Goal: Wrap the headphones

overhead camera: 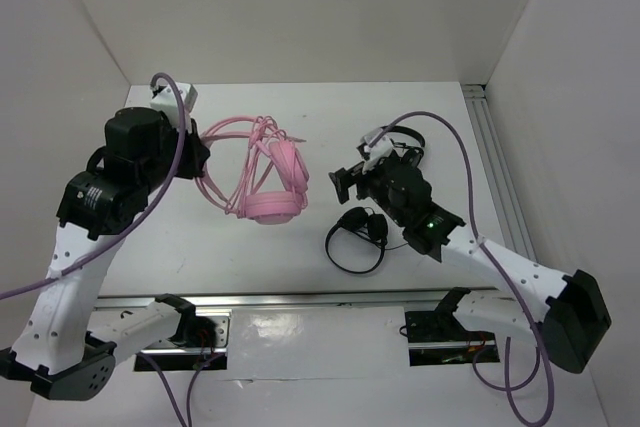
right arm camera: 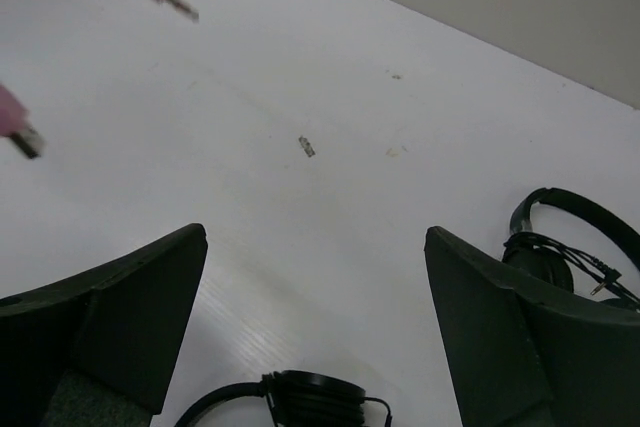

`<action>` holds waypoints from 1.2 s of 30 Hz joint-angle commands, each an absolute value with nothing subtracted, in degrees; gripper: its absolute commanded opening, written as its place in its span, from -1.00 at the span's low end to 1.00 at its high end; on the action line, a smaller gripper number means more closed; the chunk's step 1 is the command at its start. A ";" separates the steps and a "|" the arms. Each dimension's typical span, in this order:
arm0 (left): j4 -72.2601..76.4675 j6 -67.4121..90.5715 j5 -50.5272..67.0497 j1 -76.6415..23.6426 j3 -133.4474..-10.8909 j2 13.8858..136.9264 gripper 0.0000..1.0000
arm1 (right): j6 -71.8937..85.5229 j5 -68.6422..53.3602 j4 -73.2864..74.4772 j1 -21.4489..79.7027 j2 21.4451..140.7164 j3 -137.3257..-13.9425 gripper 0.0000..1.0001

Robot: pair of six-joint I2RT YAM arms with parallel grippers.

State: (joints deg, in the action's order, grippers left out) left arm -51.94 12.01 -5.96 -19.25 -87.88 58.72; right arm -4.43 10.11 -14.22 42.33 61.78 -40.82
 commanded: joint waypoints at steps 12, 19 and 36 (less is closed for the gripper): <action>-24.10 25.22 -4.67 -16.18 -61.72 55.46 -1.00 | 11.33 23.55 0.34 51.23 43.86 -44.03 -0.99; -11.70 26.46 -0.45 -10.55 -51.34 59.76 -1.00 | 12.39 26.63 8.96 55.10 43.33 -48.69 -1.00; 2.81 30.50 -3.68 -8.96 -45.79 74.79 -1.00 | 11.87 23.73 7.91 55.63 43.95 -46.49 -1.00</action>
